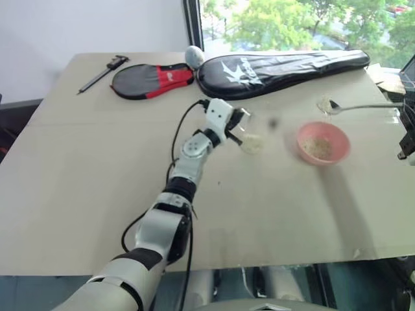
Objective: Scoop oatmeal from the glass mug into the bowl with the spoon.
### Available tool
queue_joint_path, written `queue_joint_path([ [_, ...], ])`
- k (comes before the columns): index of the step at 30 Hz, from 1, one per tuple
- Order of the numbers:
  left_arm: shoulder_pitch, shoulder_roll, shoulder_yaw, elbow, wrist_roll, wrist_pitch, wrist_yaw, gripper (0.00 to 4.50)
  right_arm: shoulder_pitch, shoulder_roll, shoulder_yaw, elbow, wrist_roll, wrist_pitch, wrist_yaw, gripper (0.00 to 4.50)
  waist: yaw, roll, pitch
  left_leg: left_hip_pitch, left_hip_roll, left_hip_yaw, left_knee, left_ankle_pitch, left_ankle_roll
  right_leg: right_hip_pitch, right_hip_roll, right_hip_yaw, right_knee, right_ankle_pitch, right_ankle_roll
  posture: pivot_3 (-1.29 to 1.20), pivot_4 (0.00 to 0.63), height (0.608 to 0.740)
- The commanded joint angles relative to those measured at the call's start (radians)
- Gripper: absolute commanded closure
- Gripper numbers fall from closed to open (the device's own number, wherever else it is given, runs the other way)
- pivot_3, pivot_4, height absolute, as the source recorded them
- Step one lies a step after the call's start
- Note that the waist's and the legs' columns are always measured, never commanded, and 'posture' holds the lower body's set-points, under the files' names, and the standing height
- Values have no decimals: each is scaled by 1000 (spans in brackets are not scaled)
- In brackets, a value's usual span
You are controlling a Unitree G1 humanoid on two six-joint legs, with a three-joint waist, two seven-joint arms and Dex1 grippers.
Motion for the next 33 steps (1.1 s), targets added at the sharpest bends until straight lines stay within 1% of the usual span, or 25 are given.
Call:
queue_joint_path([
  [1, -3, 4, 25, -55, -32, -24, 2, 4452, 15, -48, -34, 34, -37, 17, 58, 4500, 1, 0, 0, 0, 0, 0, 0, 0, 0, 0, 0, 0, 0, 0, 0, 0, 150, 740],
  [5, 34, 12, 48, -132, -71, 8, -7, 4452, 21, -125, 2, 104, -171, 66, 115, 4500, 0, 0, 0, 0, 0, 0, 0, 0, 0, 0, 0, 1, 0, 0, 0, 0, 150, 740],
  [9, 82, 24, 48, -217, -76, 49, 3, 4452, -17, -192, 57, 133, -307, 108, 168, 4500, -3, 0, 0, 1, 0, 1, 0, 0, 0, 0, 0, 1, 1, 0, 0, 0, 150, 740],
  [18, 182, 39, 53, -398, -90, 150, 44, 4452, -109, -315, 272, 78, -715, 187, 320, 4500, 0, 1, 0, 1, 0, 1, 0, 0, 0, 0, 0, 2, 1, 0, 0, 0, 150, 740],
  [22, 228, 45, 48, -468, -92, 189, 62, 4452, -157, -405, 389, 19, -941, 190, 439, 4500, 1, 1, 0, 1, 0, 1, 0, 0, 0, 0, 0, 2, 0, 0, 0, 0, 150, 740],
  [25, 262, 47, 45, -518, -95, 215, 70, 4452, -178, -502, 484, -50, -1111, 162, 581, 4500, 1, 1, 0, 1, 0, 1, 0, 0, 0, 0, 0, 1, 0, 0, 0, 0, 150, 740],
  [28, 284, 46, 43, -551, -95, 235, 76, 4452, -192, -518, 499, -65, -1183, 166, 650, 4500, 1, 0, 0, 1, 0, 0, 1, 0, 0, 0, 0, 1, 0, 0, 0, 0, 150, 740],
  [30, 295, 45, 42, -565, -94, 245, 79, 4452, -193, -503, 469, -53, -1196, 180, 669, 4500, 2, 0, 0, 1, 0, 0, 2, 0, 0, 0, 0, 1, 1, 0, 0, 0, 150, 740],
  [33, 310, 42, 36, -582, -91, 254, 84, 4452, -240, -423, 378, -17, -1124, 225, 623, 4500, 1, 0, 0, 1, 0, 0, 2, 0, 0, 0, 0, 1, 1, 0, 1, 0, 150, 740],
])
